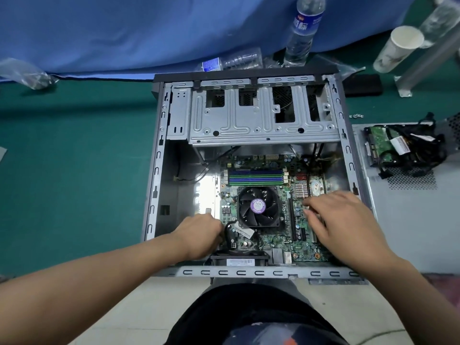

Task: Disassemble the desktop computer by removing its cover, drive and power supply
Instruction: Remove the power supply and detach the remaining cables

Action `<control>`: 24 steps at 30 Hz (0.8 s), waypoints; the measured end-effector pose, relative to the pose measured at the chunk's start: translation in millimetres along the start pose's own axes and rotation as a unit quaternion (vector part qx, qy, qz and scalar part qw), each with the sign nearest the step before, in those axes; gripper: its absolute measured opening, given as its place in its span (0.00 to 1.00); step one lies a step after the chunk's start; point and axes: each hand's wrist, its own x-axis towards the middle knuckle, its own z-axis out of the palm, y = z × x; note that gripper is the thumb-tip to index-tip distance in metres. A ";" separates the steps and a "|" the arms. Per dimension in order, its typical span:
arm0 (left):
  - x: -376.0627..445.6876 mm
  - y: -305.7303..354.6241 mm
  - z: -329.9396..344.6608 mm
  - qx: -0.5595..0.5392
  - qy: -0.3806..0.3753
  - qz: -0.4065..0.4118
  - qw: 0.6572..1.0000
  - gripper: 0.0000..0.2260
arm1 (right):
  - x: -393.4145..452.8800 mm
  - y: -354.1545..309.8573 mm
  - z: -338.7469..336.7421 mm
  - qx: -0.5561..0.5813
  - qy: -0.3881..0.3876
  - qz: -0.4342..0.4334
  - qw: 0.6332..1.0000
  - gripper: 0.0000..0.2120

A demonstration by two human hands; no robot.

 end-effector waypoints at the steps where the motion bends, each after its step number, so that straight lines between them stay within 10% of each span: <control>1: -0.1 0.8 0.9 -0.021 0.004 -0.017 1.000 0.08 | 0.7 0.0 0.2 -0.002 0.002 -0.001 1.000 0.02; 12: 1.4 -1.6 5.4 -0.102 -0.006 -0.135 0.986 0.11 | 0.1 1.2 4.9 -0.003 0.011 0.001 1.000 0.05; 24: -8.8 -2.2 2.6 -0.114 -0.021 -0.026 0.993 0.06 | 0.3 3.7 7.2 0.007 0.011 0.000 1.000 0.07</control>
